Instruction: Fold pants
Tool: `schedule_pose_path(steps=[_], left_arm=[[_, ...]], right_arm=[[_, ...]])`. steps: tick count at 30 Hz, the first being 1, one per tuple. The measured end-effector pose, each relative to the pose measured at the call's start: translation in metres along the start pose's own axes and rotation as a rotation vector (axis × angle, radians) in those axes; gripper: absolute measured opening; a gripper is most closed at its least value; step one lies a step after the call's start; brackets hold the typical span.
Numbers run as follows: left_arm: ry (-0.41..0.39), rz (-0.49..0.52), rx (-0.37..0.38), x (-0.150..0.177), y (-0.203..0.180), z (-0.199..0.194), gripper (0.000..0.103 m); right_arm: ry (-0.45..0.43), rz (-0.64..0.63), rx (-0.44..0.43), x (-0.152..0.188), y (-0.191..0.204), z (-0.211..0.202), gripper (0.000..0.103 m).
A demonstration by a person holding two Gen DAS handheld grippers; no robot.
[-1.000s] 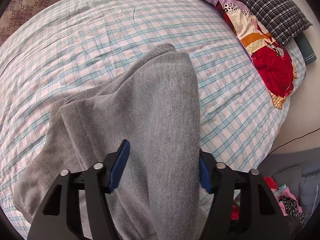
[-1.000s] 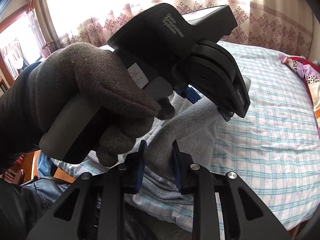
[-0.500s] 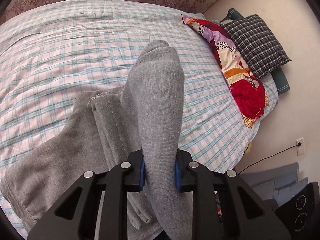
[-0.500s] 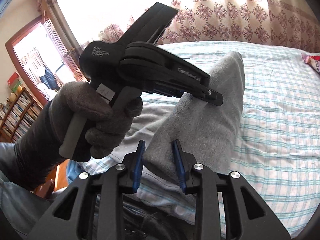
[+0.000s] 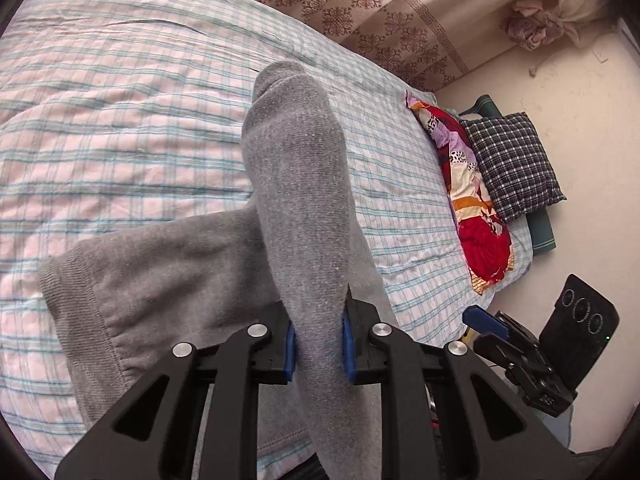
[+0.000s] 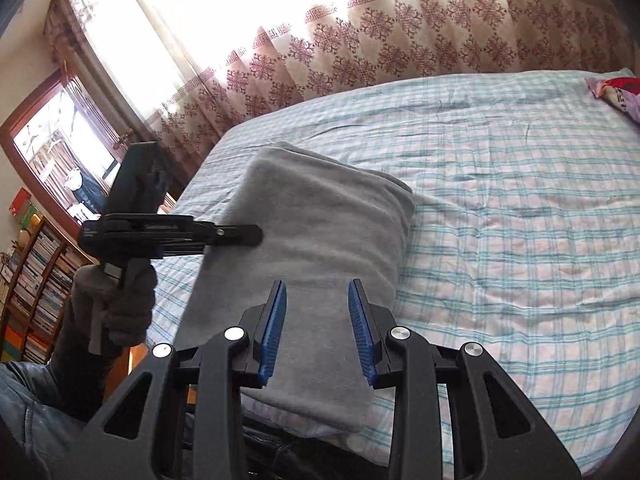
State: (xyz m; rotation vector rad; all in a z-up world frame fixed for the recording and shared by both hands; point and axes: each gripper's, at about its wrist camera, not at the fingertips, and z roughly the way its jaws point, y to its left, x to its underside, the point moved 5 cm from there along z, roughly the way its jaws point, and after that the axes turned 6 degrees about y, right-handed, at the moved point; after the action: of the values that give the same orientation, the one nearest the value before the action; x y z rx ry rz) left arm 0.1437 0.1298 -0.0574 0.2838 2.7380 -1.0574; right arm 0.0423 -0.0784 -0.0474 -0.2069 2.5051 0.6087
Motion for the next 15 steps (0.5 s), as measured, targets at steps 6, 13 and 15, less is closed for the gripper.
schedule_pose_path(steps=[6, 13, 15], left_arm=[[-0.041, -0.086, -0.023, 0.009, 0.05, -0.03, 0.017], [-0.021, -0.163, -0.048, 0.02, 0.101, -0.03, 0.017], [-0.021, -0.183, -0.054, 0.023, 0.111, -0.031, 0.017]], right_arm=[[0.099, -0.036, 0.009, 0.014, 0.008, 0.041, 0.033], [0.197, -0.092, -0.02, 0.036, 0.032, 0.072, 0.033], [0.214, -0.106, -0.034, 0.039, 0.039, 0.076, 0.033]])
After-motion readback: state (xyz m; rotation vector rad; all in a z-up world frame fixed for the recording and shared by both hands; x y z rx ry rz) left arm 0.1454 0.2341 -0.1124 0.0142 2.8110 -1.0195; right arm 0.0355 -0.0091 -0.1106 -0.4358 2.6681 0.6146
